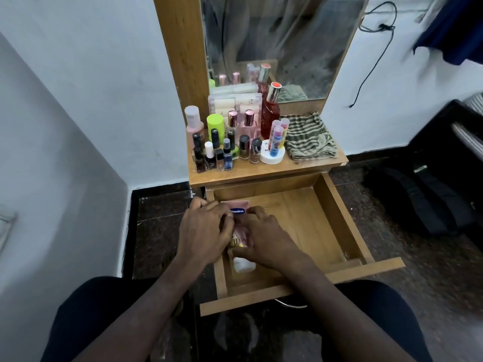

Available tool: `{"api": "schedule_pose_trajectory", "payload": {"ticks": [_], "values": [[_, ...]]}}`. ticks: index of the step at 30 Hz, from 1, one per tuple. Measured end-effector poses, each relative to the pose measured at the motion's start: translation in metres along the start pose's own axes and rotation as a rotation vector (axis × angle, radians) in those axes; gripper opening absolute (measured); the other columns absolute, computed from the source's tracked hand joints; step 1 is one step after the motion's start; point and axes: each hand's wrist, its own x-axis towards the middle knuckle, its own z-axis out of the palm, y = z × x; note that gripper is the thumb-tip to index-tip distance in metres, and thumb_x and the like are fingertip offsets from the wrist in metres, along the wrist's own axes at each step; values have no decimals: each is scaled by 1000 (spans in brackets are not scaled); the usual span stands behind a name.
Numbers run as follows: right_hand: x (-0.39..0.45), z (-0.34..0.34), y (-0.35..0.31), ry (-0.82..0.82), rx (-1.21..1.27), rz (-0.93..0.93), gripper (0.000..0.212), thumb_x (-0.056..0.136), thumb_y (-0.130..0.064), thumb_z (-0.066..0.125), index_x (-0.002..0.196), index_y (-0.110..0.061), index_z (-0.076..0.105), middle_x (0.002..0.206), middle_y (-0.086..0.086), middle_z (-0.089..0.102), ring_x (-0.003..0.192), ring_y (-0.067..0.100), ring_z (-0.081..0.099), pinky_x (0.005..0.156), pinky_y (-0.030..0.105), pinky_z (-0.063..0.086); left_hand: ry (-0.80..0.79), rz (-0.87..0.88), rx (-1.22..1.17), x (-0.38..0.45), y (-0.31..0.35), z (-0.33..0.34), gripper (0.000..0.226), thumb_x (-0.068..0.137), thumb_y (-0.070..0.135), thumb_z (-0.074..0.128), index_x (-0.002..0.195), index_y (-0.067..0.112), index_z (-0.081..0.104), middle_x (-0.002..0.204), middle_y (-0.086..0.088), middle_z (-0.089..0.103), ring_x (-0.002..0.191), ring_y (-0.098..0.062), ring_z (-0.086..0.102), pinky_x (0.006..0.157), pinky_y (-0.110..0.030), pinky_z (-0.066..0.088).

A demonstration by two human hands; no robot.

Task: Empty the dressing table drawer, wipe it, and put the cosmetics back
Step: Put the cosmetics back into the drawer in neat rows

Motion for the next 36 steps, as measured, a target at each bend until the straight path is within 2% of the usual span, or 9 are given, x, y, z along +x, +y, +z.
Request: {"api": "schedule_pose_trajectory", "payload": {"ticks": [8, 14, 18, 20, 23, 26, 31, 34, 36], "values": [[2, -21, 37, 55, -59, 117, 73, 87, -45, 79, 153, -40, 48, 155, -1, 43, 137, 27, 45, 111, 45, 47, -2, -24, -29, -1, 0, 3, 17, 99, 40, 55, 96, 32, 70, 95, 15, 68, 91, -11, 39, 69, -35, 42], [-4, -39, 67, 163, -289, 206, 59, 90, -56, 71, 145, -40, 57, 144, 4, 55, 131, 28, 47, 112, 45, 41, 1, -16, -67, -2, 0, 4, 16, 99, 39, 58, 97, 34, 73, 99, 20, 69, 92, -8, 37, 67, -30, 41], [-7, -50, 80, 313, -258, 238, 34, 95, -44, 70, 119, -19, 72, 134, 8, 59, 123, 24, 55, 104, 41, 51, 21, -11, -123, -3, 2, 3, 15, 98, 38, 60, 95, 36, 74, 96, 23, 68, 94, -8, 39, 62, -24, 35], [-5, -54, 87, 395, -251, 256, 34, 101, -42, 62, 111, -12, 74, 126, 10, 63, 115, 26, 62, 93, 38, 54, 28, -11, -133, -4, 3, 2, 14, 98, 37, 61, 94, 36, 74, 94, 25, 66, 93, -8, 39, 60, -20, 32], [-4, -59, 93, 469, -158, 315, 42, 102, -51, 59, 102, -13, 75, 107, 8, 67, 99, 28, 68, 79, 37, 53, 23, -23, -146, -4, 4, 2, 13, 97, 37, 62, 93, 37, 74, 94, 27, 64, 94, -6, 39, 59, -16, 30], [-4, -62, 97, 483, -71, 356, 38, 96, -50, 69, 104, -14, 75, 104, 6, 65, 98, 28, 68, 82, 39, 57, 26, -19, -162, -3, 5, 2, 12, 97, 37, 63, 93, 37, 74, 93, 27, 64, 93, -5, 39, 61, -16, 30], [-6, -62, 92, 540, -53, 242, 27, 92, -48, 74, 100, -23, 71, 102, -3, 71, 91, 15, 69, 77, 38, 63, 36, -2, -193, -4, 2, -1, 13, 97, 39, 61, 91, 37, 72, 90, 27, 65, 89, -5, 40, 60, -19, 33], [-11, -71, 74, 647, -37, 104, 16, 86, -30, 84, 92, -23, 71, 89, -7, 69, 79, 6, 65, 68, 19, 54, 121, 56, -219, -3, 1, -8, 22, 99, 44, 57, 84, 32, 68, 82, 24, 58, 83, -2, 43, 59, -20, 33], [-17, -75, 55, 725, -23, 2, 13, 87, -21, 83, 94, -18, 73, 86, -5, 68, 74, 6, 60, 65, 14, 47, 218, 136, -239, -1, 2, -14, 27, 100, 43, 56, 81, 27, 67, 79, 22, 54, 80, -2, 43, 56, -18, 29]]}}
